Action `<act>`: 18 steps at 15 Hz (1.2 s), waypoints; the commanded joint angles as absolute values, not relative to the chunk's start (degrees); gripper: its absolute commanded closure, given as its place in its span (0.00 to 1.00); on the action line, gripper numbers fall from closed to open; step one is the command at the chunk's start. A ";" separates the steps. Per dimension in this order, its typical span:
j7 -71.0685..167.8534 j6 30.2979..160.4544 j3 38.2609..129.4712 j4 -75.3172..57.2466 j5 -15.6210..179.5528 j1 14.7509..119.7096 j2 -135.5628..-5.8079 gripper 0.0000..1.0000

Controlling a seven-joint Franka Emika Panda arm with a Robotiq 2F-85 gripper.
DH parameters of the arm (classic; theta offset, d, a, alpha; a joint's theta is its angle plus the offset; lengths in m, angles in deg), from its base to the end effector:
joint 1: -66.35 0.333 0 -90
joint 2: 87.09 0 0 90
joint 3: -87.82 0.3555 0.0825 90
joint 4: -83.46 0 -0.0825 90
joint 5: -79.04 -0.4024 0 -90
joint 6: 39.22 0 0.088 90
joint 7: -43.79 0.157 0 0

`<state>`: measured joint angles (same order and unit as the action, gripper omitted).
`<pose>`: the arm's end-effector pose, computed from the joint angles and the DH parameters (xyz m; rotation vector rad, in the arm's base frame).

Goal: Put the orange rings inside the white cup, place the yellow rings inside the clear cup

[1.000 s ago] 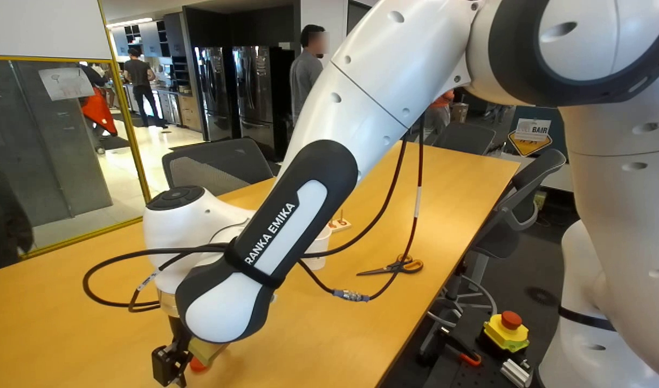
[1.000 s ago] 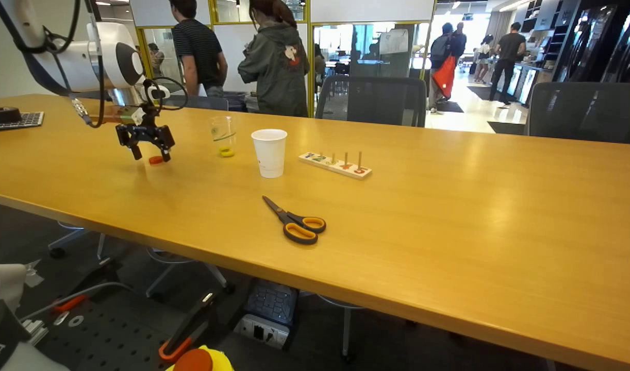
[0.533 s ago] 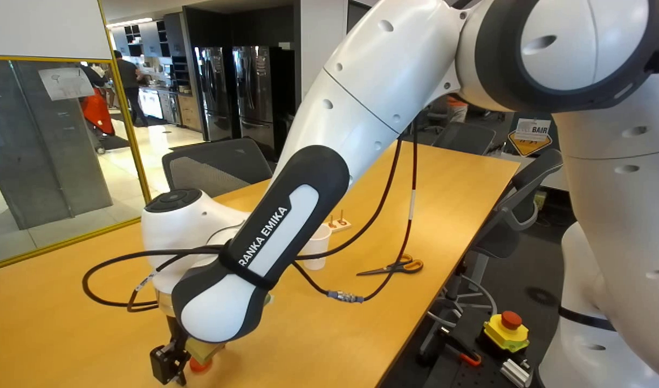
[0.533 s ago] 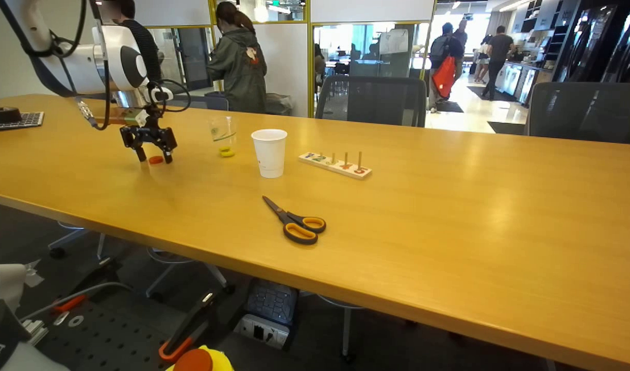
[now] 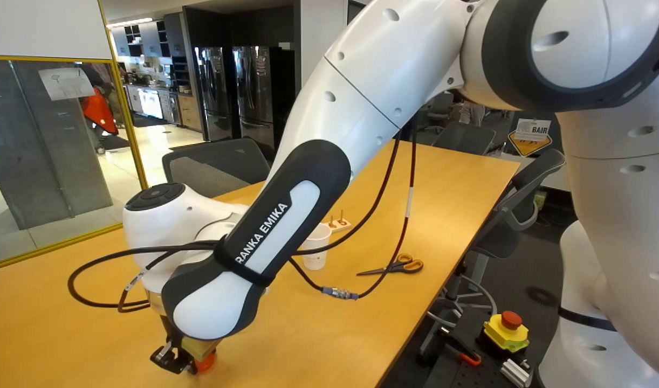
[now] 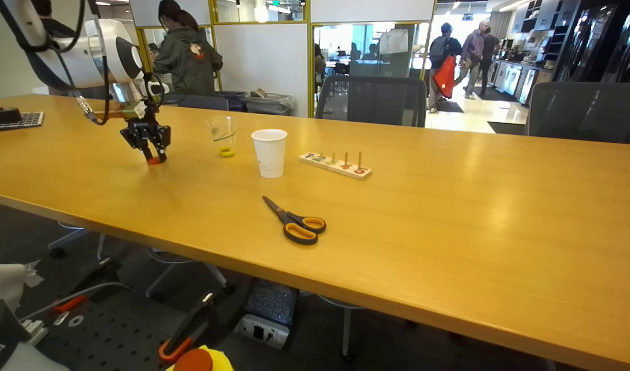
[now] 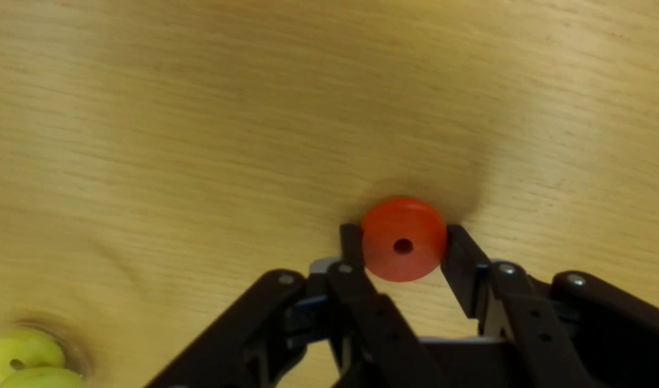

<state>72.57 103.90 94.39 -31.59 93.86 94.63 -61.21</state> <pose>0.5308 0.3610 0.2049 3.0347 0.4544 0.1475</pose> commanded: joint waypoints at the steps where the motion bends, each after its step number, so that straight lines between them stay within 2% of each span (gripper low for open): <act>1: 73.61 98.32 92.58 -32.26 98.03 95.96 -64.30 0.79; 6: 73.13 91.50 91.79 -35.67 103.78 93.06 -73.58 0.79; 13: 67.55 92.86 91.33 -42.06 104.62 80.83 -88.52 0.78; 18: 60.86 95.04 89.86 -44.20 102.86 72.69 -90.62 0.78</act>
<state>64.46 92.31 90.34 -41.99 104.09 76.07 -89.02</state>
